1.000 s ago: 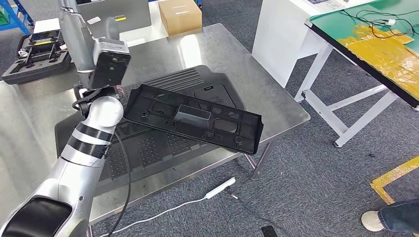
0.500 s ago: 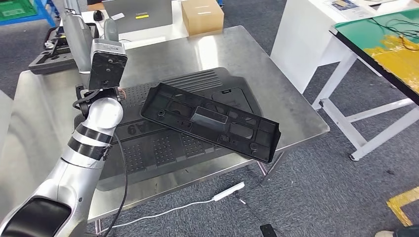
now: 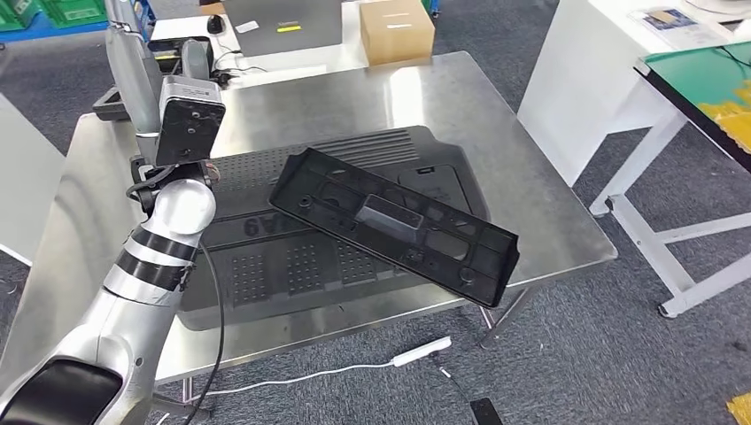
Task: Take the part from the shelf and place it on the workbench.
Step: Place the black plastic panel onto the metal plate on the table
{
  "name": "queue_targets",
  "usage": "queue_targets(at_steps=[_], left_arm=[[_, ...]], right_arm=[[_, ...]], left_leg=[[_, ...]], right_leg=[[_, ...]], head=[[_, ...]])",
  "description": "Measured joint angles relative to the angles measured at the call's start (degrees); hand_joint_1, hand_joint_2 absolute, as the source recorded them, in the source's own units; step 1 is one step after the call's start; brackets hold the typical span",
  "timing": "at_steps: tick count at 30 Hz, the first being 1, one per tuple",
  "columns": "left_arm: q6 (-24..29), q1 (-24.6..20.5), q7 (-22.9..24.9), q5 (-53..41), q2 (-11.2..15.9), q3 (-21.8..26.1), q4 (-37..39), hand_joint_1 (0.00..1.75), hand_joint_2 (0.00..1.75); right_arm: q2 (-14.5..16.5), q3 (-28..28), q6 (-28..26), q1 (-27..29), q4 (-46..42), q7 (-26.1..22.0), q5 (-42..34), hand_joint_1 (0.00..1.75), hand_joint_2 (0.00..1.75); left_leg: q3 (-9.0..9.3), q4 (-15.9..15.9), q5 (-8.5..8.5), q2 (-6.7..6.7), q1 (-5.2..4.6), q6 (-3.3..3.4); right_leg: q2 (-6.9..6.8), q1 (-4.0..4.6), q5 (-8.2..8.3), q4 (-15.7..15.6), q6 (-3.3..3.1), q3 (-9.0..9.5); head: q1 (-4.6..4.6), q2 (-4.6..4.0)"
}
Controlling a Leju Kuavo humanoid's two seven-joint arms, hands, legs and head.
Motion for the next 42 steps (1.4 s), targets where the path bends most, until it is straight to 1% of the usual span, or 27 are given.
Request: queue_targets(at_steps=[1, 2, 4, 5, 6, 7, 8, 9, 10, 11, 12, 14, 15, 16, 18, 20, 27, 30, 32, 34, 35, 36, 38, 39, 40, 41, 42], left_arm=[[0.09, -0.13, -0.08, 0.03, -0.03, -0.03, 0.07, 0.00, 0.00], [0.20, -0.23, -0.16, 0.07, -0.02, -0.04, 0.16, 0.00, 0.00], [0.42, -0.39, -0.28, 0.17, 0.07, -0.01, 0.34, 0.00, 0.00], [0.50, -0.53, -0.36, 0.21, 0.12, 0.03, 0.42, 0.00, 0.00], [0.55, -0.70, -0.45, 0.25, 0.10, 0.04, 0.49, 0.00, 0.00], [0.58, -0.82, -0.53, 0.28, 0.04, 0.04, 0.55, 0.00, 0.00], [0.60, -0.86, -0.59, 0.31, -0.02, 0.04, 0.63, 0.00, 0.00], [0.60, -0.78, -0.61, 0.33, -0.07, 0.03, 0.76, 0.00, 0.00], [0.59, -0.66, -0.61, 0.34, -0.09, 0.01, 0.91, 0.00, 0.00], [0.59, -0.57, -0.62, 0.34, -0.10, -0.02, 1.05, 0.00, 0.00], [0.58, -0.54, -0.62, 0.37, -0.10, -0.04, 1.16, 0.00, 0.00], [0.31, -0.63, -0.60, 0.67, -0.10, -0.05, 1.26, 0.00, 0.00], [0.00, -0.71, -0.52, 0.94, -0.10, -0.05, 1.32, 0.00, 0.00], [-0.39, -0.77, -0.40, 1.29, -0.10, -0.04, 1.39, 0.00, 0.00], [-1.10, -0.83, -0.14, 1.86, -0.09, -0.04, 1.60, 0.00, 0.00], [-1.42, -0.85, -0.05, 2.14, -0.08, -0.05, 1.83, 0.00, 0.00], [-2.46, -1.00, 0.21, 2.75, -0.08, -0.05, 2.72, 0.00, 0.00], [-2.80, -1.00, 0.23, 3.42, -0.06, -0.04, 3.02, 0.00, 0.00], [-2.92, -1.03, 0.17, 3.75, -0.05, -0.01, 3.09, 0.00, 0.00], [-2.81, -1.07, -0.12, 3.98, -0.06, 0.01, 3.09, 0.00, 0.00], [-2.69, -1.13, -0.33, 4.04, -0.07, 0.01, 3.09, 0.00, 0.00], [-2.50, -1.18, -0.54, 4.03, -0.08, 0.00, 3.10, 0.00, 0.00], [-1.87, -1.17, -0.91, 3.54, -0.09, -0.01, 3.25, 0.00, 0.00], [-1.48, -1.06, -1.06, 3.09, -0.08, -0.01, 3.39, 0.00, 0.00], [-1.14, -0.94, -1.19, 2.62, -0.06, -0.02, 3.57, 0.00, 0.00], [-0.88, -0.85, -1.27, 2.29, -0.04, -0.03, 3.75, 0.00, 0.00], [-0.76, -0.79, -1.31, 2.12, -0.02, -0.04, 3.87, 0.00, 0.00]], right_arm=[[0.01, 0.02, 0.01, -0.03, 0.00, 0.01, -0.05, 0.00, 0.00], [0.00, 0.04, 0.01, -0.07, 0.00, 0.02, -0.12, 0.00, 0.00], [0.01, 0.13, -0.02, -0.17, 0.00, 0.01, -0.31, 0.00, 0.00], [0.01, 0.18, -0.08, -0.23, 0.00, -0.02, -0.50, 0.00, 0.00], [0.01, 0.22, -0.17, -0.29, 0.00, -0.07, -0.76, 0.00, 0.00], [0.01, 0.25, -0.28, -0.32, 0.01, -0.13, -1.03, 0.00, 0.00], [0.01, 0.25, -0.38, -0.29, 0.01, -0.16, -1.26, 0.00, 0.00], [0.02, 0.25, -0.44, -0.20, 0.03, -0.19, -1.41, 0.00, 0.00], [0.03, 0.25, -0.50, -0.08, 0.04, -0.19, -1.49, 0.00, 0.00], [0.04, 0.24, -0.53, 0.02, 0.06, -0.19, -1.55, 0.00, 0.00], [0.05, 0.24, -0.56, 0.09, 0.08, -0.19, -1.61, 0.00, 0.00], [0.00, 0.23, -0.52, 0.06, 0.09, -0.15, -1.69, 0.00, 0.00], [-0.03, 0.23, -0.40, -0.01, 0.09, -0.06, -1.74, 0.00, 0.00], [-0.06, 0.23, -0.25, -0.06, 0.09, 0.07, -1.79, 0.00, 0.00], [-0.08, 0.23, 0.11, -0.15, 0.09, 0.33, -1.87, 0.00, 0.00], [-0.13, 0.23, 0.32, -0.16, 0.09, 0.44, -1.92, 0.00, 0.00], [-0.16, 0.23, 0.65, -0.17, 0.11, 0.74, -2.21, 0.00, 0.00], [-0.13, 0.23, 0.89, -0.20, 0.10, 0.91, -2.36, 0.00, 0.00], [-0.06, 0.23, 1.00, -0.21, 0.11, 1.03, -2.39, 0.00, 0.00], [-0.04, 0.23, 1.05, -0.21, 0.11, 1.12, -2.45, 0.00, 0.00], [-0.07, 0.23, 1.06, -0.22, 0.11, 1.17, -2.50, 0.00, 0.00], [-0.11, 0.24, 1.08, -0.22, 0.11, 1.22, -2.57, 0.00, 0.00], [-0.18, 0.25, 1.10, -0.22, 0.11, 1.39, -2.73, 0.00, 0.00], [-0.21, 0.25, 1.11, -0.20, 0.11, 1.48, -2.79, 0.00, 0.00], [-0.25, 0.25, 1.12, -0.19, 0.11, 1.56, -2.84, 0.00, 0.00], [-0.29, 0.26, 1.13, -0.19, 0.11, 1.61, -2.89, 0.00, 0.00], [-0.33, 0.26, 1.13, -0.21, 0.11, 1.62, -2.91, 0.00, 0.00]], left_leg=[[1.03, -2.08, 0.47, 0.65, -0.23, 0.18], [1.33, -2.89, 0.36, 0.79, -0.49, 0.38], [1.19, -3.20, 0.46, -0.36, -0.60, 1.01], [1.19, -3.37, 0.58, -0.90, -0.51, 1.37], [1.23, -3.53, 0.72, -1.34, -0.38, 1.77], [1.29, -3.66, 0.81, -1.71, -0.23, 2.10], [1.27, -3.66, 0.80, -2.09, -0.24, 2.30], [1.26, -3.66, 0.79, -2.48, -0.26, 2.45], [1.26, -3.65, 0.77, -2.93, -0.30, 2.48], [1.27, -3.65, 0.75, -3.33, -0.35, 2.49], [1.29, -3.64, 0.74, -3.71, -0.38, 2.49], [1.35, -3.62, 0.71, -4.31, -0.40, 2.41], [1.33, -3.54, 0.65, -4.55, -0.55, 2.27], [1.25, -3.44, 0.56, -4.71, -0.72, 2.16], [1.13, -3.30, 0.44, -4.83, -1.05, 2.34], [1.24, -3.43, 0.45, -4.66, -1.03, 2.69], [1.56, -3.89, 0.61, -4.41, -0.89, 2.23], [1.41, -3.62, 0.36, -4.42, -0.98, 2.16], [1.36, -3.52, 0.34, -4.43, -1.15, 2.39], [1.73, -4.24, 0.92, -4.29, -0.98, 2.72], [1.95, -4.69, 1.30, -4.19, -0.79, 2.93], [2.10, -5.13, 1.60, -4.09, -0.56, 3.06], [1.93, -5.29, 1.86, -4.00, -0.43, 3.17], [1.76, -5.28, 1.96, -4.00, -0.40, 3.13], [1.57, -5.27, 2.09, -3.99, -0.35, 3.02], [1.37, -5.25, 2.26, -4.00, -0.26, 2.85], [1.19, -5.21, 2.43, -4.01, -0.12, 2.62]], right_leg=[[-0.46, 0.25, -0.19, 0.01, 0.28, 0.16], [-0.96, 0.47, -0.33, -0.04, 0.54, 0.25], [-1.90, 0.55, -0.55, -0.21, 1.00, 0.27], [-1.47, 0.47, -0.95, 0.19, 1.20, 0.05], [-0.43, 0.40, -1.75, 1.60, 1.23, -0.66], [1.03, 0.35, -3.04, 4.33, 1.11, -2.07], [2.55, 0.27, -4.60, 8.24, 0.86, -4.00], [3.43, 0.28, -5.98, 12.43, 0.67, -6.23], [3.87, 0.30, -6.75, 15.66, 0.67, -8.13], [4.03, 0.32, -6.64, 16.92, 0.86, -9.18], [4.09, 0.33, -5.51, 15.62, 1.22, -9.03], [4.16, 0.33, -1.90, 7.90, 1.85, -6.03], [4.22, 0.41, -0.31, 4.05, 1.83, -4.28], [4.27, 0.42, 0.71, 1.47, 1.66, -3.09], [4.33, 0.52, 1.36, 0.05, 1.20, -2.38], [4.43, 0.59, 1.47, 0.05, 1.06, -2.41], [4.74, 0.79, 1.50, 0.10, 0.83, -2.47], [4.74, 0.58, 1.50, 0.04, 0.87, -2.45], [4.74, 0.41, 1.59, -0.08, 1.00, -2.39], [4.73, 0.51, 1.38, 0.09, 1.26, -2.46], [4.72, 0.57, 0.65, 0.97, 1.28, -2.85], [4.70, 0.63, -0.68, 2.97, 1.16, -3.69], [4.68, 0.48, -4.30, 9.91, 0.91, -6.52], [4.67, 0.37, -5.68, 13.38, 1.06, -7.86], [4.66, 0.24, -6.28, 15.31, 1.43, -8.46], [4.65, 0.07, -5.94, 14.97, 2.02, -7.94], [4.64, -0.15, -4.82, 12.21, 2.73, -6.20]], head=[[0.10, 0.00], [0.19, 0.00], [0.35, -0.01], [0.38, -0.01], [0.47, 0.00], [0.63, 0.00], [0.77, 0.00], [0.88, 0.00], [0.96, 0.00], [0.96, -0.01], [0.96, -0.01], [0.99, -0.01], [0.99, -0.01], [0.97, -0.01], [0.90, -0.01], [0.89, -0.01], [0.88, -0.01], [0.89, -0.01], [0.87, -0.01], [0.91, -0.01], [0.93, 0.00], [1.08, 0.00], [1.26, 0.01], [1.34, 0.00], [1.33, 0.00], [1.34, -0.01], [1.34, -0.01]])
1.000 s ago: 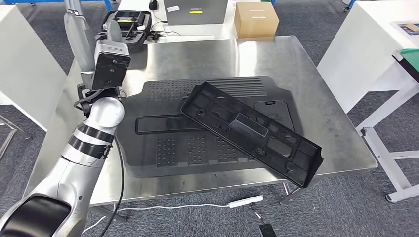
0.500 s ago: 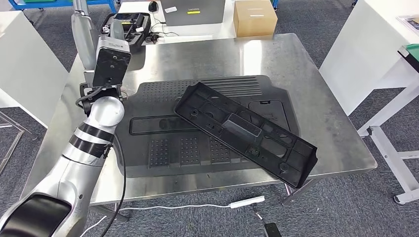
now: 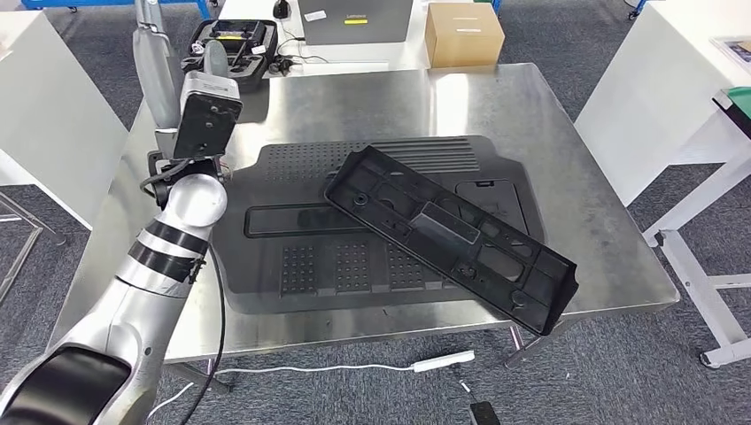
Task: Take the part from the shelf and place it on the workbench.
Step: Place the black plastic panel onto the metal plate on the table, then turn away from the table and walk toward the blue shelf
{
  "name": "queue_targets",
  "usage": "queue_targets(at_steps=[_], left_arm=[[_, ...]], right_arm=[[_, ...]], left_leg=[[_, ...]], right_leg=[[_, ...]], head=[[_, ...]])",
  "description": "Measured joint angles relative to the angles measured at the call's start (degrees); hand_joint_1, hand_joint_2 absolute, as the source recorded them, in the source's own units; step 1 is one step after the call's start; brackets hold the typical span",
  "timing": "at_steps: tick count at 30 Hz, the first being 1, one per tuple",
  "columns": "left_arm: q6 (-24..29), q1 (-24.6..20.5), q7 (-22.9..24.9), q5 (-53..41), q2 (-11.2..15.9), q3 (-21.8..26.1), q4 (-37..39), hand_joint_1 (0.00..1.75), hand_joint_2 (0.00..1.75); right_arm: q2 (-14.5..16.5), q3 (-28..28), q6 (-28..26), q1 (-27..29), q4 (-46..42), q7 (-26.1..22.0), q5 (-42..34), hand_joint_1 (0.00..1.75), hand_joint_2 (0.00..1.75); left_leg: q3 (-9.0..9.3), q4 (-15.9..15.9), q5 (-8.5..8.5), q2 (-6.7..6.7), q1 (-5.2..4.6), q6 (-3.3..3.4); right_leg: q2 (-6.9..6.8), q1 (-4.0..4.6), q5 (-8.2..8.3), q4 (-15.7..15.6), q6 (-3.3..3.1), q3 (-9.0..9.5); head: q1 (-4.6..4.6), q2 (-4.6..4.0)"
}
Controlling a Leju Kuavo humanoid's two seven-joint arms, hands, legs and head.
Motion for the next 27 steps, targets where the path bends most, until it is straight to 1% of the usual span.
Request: queue_targets(at_steps=[1, 2, 3, 4, 5, 6, 7, 8, 9, 10, 11, 12, 13, 14, 15, 16, 17, 18, 19, 20, 21, 22, 23, 24, 25, 26, 27], left_arm=[[0.09, -0.03, -0.03, -0.08, 0.02, -0.01, 0.08, 0.00, 0.00], [0.18, -0.10, -0.05, -0.12, 0.05, -0.01, 0.12, 0.00, 0.00], [0.28, -0.20, -0.08, -0.16, 0.07, -0.01, 0.13, 0.00, 0.00], [0.38, -0.29, -0.12, -0.24, 0.09, -0.03, 0.14, 0.00, 0.00], [0.44, -0.36, -0.12, -0.32, 0.14, -0.05, 0.15, 0.00, 0.00], [0.43, -0.39, -0.01, -0.39, 0.20, -0.08, 0.15, 0.00, 0.00], [0.34, -0.41, 0.20, -0.42, 0.32, -0.07, 0.14, 0.00, 0.00], [0.16, -0.43, 0.49, -0.31, 0.44, -0.04, 0.13, 0.00, 0.00], [-0.11, -0.43, 0.77, -0.12, 0.54, -0.01, 0.11, 0.00, 0.00], [-0.38, -0.42, 1.00, 0.11, 0.60, 0.03, 0.10, 0.00, 0.00], [-0.58, -0.38, 1.14, 0.38, 0.62, 0.04, 0.10, 0.00, 0.00], [-0.71, -0.28, 1.22, 0.58, 0.66, 0.04, 0.10, 0.00, 0.00], [-0.75, -0.15, 1.27, 0.78, 0.69, 0.04, 0.10, 0.00, 0.00], [-0.80, -0.04, 1.27, 1.00, 0.74, 0.04, 0.10, 0.00, 0.00], [-0.89, 0.03, 1.23, 1.25, 0.79, 0.06, 0.10, 0.00, 0.00], [-1.00, 0.02, 1.14, 1.61, 0.83, 0.10, 0.10, 0.00, 0.00], [-1.12, -0.03, 0.99, 1.99, 0.86, 0.14, 0.10, 0.00, 0.00], [-1.22, -0.09, 0.75, 2.38, 0.88, 0.18, 0.10, 0.00, 0.00], [-1.28, -0.12, 0.52, 2.74, 0.89, 0.20, 0.12, 0.00, 0.00], [-1.36, -0.11, 0.32, 3.02, 0.91, 0.24, 0.17, 0.00, 0.00], [-1.51, -0.07, 0.14, 3.34, 0.93, 0.29, 0.25, 0.00, 0.00], [-1.70, -0.03, 0.04, 3.71, 0.96, 0.35, 0.34, 0.00, 0.00], [-1.95, -0.01, -0.07, 4.03, 0.96, 0.40, 0.42, 0.00, 0.00], [-2.20, 0.01, -0.16, 4.42, 0.95, 0.44, 0.46, 0.00, 0.00], [-2.45, 0.04, -0.23, 4.85, 0.93, 0.46, 0.49, 0.00, 0.00], [-2.75, 0.11, -0.27, 5.31, 0.91, 0.50, 0.51, 0.00, 0.00], [-3.09, 0.25, -0.30, 5.87, 0.91, 0.54, 0.53, 0.00, 0.00]], right_arm=[[-0.04, 0.01, 0.00, -0.05, 0.00, 0.01, -0.02, 0.00, 0.00], [-0.03, 0.03, 0.01, -0.11, 0.00, 0.01, -0.03, 0.00, 0.00], [-0.01, 0.04, 0.02, -0.15, 0.00, 0.01, -0.04, 0.00, 0.00], [0.03, 0.04, 0.03, -0.21, 0.00, 0.01, -0.09, 0.00, 0.00], [0.07, 0.05, 0.03, -0.27, 0.00, 0.01, -0.17, 0.00, 0.00], [0.09, 0.05, -0.01, -0.32, 0.00, 0.03, -0.28, 0.00, 0.00], [0.15, 0.05, -0.06, -0.41, 0.00, 0.10, -0.39, 0.00, 0.00], [0.24, 0.07, -0.12, -0.51, 0.00, 0.21, -0.50, 0.00, 0.00], [0.32, 0.08, -0.16, -0.58, 0.00, 0.35, -0.61, 0.00, 0.00], [0.39, 0.09, -0.19, -0.64, 0.00, 0.48, -0.70, 0.00, 0.00], [0.44, 0.09, -0.20, -0.67, 0.00, 0.55, -0.81, 0.00, 0.00], [0.48, 0.10, -0.20, -0.67, 0.00, 0.59, -0.90, 0.00, 0.00], [0.50, 0.10, -0.20, -0.67, 0.00, 0.60, -0.96, 0.00, 0.00], [0.52, 0.10, -0.20, -0.67, 0.00, 0.60, -1.04, 0.00, 0.00], [0.52, 0.10, -0.20, -0.67, 0.00, 0.60, -1.11, 0.00, 0.00], [0.54, 0.10, -0.20, -0.67, 0.00, 0.61, -1.21, 0.00, 0.00], [0.54, 0.11, -0.20, -0.67, 0.00, 0.62, -1.31, 0.00, 0.00], [0.55, 0.13, -0.20, -0.69, 0.00, 0.64, -1.40, 0.00, 0.00], [0.56, 0.15, -0.21, -0.71, 0.00, 0.66, -1.46, 0.00, 0.00], [0.56, 0.18, -0.22, -0.72, 0.00, 0.67, -1.52, 0.00, 0.00], [0.57, 0.21, -0.24, -0.71, 0.00, 0.70, -1.58, 0.00, 0.00], [0.57, 0.24, -0.26, -0.67, 0.00, 0.73, -1.68, 0.00, 0.00], [0.52, 0.28, -0.29, -0.63, 0.00, 0.78, -1.79, 0.00, 0.00], [0.48, 0.37, -0.32, -0.60, 0.00, 0.86, -1.91, 0.00, 0.00], [0.43, 0.46, -0.35, -0.60, 0.00, 0.92, -2.03, 0.00, 0.00], [0.38, 0.57, -0.39, -0.61, 0.00, 0.98, -2.16, 0.00, 0.00], [0.37, 0.66, -0.46, -0.62, 0.00, 1.05, -2.29, 0.00, 0.00]], left_leg=[[-0.20, 0.12, 0.16, -0.04, 0.12, -0.28], [-0.46, 0.24, 0.33, -0.11, 0.15, -0.60], [-0.66, 0.38, 0.49, -0.17, 0.13, -0.91], [-0.89, 0.60, 0.68, -0.25, 0.05, -1.26], [-1.08, 0.65, 0.93, -0.34, -0.02, -1.64], [-1.21, 0.71, 1.18, -0.41, -0.02, -1.99], [-1.47, 0.93, 1.04, -0.34, 0.07, -2.31], [-1.86, 1.72, 0.07, -0.06, 0.15, -2.58], [-2.59, 3.76, -1.87, 0.30, 0.26, -2.80], [-3.64, 6.96, -4.55, 0.68, 0.35, -2.99], [-4.84, 10.97, -7.32, 0.92, 0.37, -3.19], [-5.86, 14.84, -9.43, 0.97, 0.40, -3.36], [-6.19, 17.39, -10.44, 0.99, 0.42, -3.45], [-5.52, 17.99, -10.34, 1.02, 0.45, -3.46], [-3.66, 16.31, -9.36, 1.09, 0.48, -3.37], [-0.80, 12.77, -8.05, 1.17, 0.51, -3.20], [2.24, 8.62, -7.32, 1.25, 0.48, -3.02], [4.57, 5.18, -6.90, 1.25, 0.35, -2.79], [5.89, 3.00, -6.87, 1.21, 0.16, -2.57], [6.16, 2.20, -7.03, 1.16, -0.11, -2.34], [5.88, 2.09, -6.70, 1.13, -0.33, -1.97], [5.60, 1.91, -6.27, 1.20, -0.30, -1.52], [5.25, 1.73, -5.74, 1.28, -0.27, -1.02], [4.77, 1.52, -5.11, 1.36, -0.18, -0.43], [4.10, 1.38, -4.45, 1.43, -0.10, -0.01], [3.31, 1.39, -3.85, 1.44, -0.20, 0.27], [2.45, 1.40, -3.24, 1.44, -0.28, 0.44]], right_leg=[[-0.01, -0.30, 1.33, -4.43, 0.68, 2.62], [0.13, -0.37, 2.54, -8.23, 0.97, 5.04], [0.34, -0.37, 3.43, -10.88, 0.95, 6.63], [0.59, -0.30, 3.78, -12.16, 0.60, 7.35], [0.83, -0.06, 3.99, -11.97, 0.04, 7.19], [0.88, -0.11, 4.15, -11.99, -0.46, 6.83], [0.79, -0.24, 4.29, -12.02, -1.01, 6.60], [0.65, -0.35, 4.62, -12.01, -1.60, 6.31], [0.49, -0.46, 5.00, -12.07, -2.23, 5.99], [0.30, -0.44, 5.35, -12.05, -2.78, 5.64], [0.13, -0.30, 5.68, -12.02, -3.19, 5.20], [-0.06, -0.17, 5.98, -11.99, -3.41, 4.75], [-0.22, -0.08, 6.30, -11.96, -3.49, 4.30], [-0.33, -0.02, 6.60, -11.93, -3.44, 3.87], [-0.39, 0.01, 6.88, -11.90, -3.30, 3.52], [-0.42, 0.02, 7.13, -11.84, -3.11, 3.25], [-0.44, 0.09, 7.36, -11.80, -2.83, 3.03], [-0.48, 0.16, 7.61, -11.78, -2.47, 2.86], [-0.51, 0.22, 7.91, -11.77, -2.11, 2.74], [-0.55, 0.23, 8.25, -11.84, -1.68, 2.61], [-0.56, 0.18, 8.64, -11.96, -1.20, 2.53], [-0.54, 0.11, 8.77, -11.93, -0.82, 2.31], [-0.50, 0.10, 8.26, -11.49, -0.65, 1.81], [-0.46, 0.16, 6.94, -10.05, -0.77, 1.00], [-0.42, 0.19, 4.80, -7.30, -1.14, -0.21], [-0.39, 0.28, 2.34, -3.60, -1.52, -1.57], [-0.38, 0.29, 0.29, 0.39, -1.69, -2.76]], head=[[0.02, 0.00], [0.06, 0.00], [0.03, 0.00], [0.03, 0.01], [-0.13, 0.01], [-0.29, 0.01], [-0.40, 0.01], [-0.61, 0.00], [-0.73, 0.00], [-0.83, 0.00], [-0.91, 0.00], [-0.93, 0.00], [-0.91, 0.00], [-0.92, 0.00], [-0.93, 0.00], [-0.95, 0.00], [-0.96, 0.00], [-0.91, 0.00], [-0.90, 0.00], [-0.90, 0.00], [-0.91, 0.00], [-0.97, 0.00], [-0.96, 0.00], [-0.88, 0.00], [-0.78, 0.00], [-0.68, 0.00], [-0.58, 0.00]])
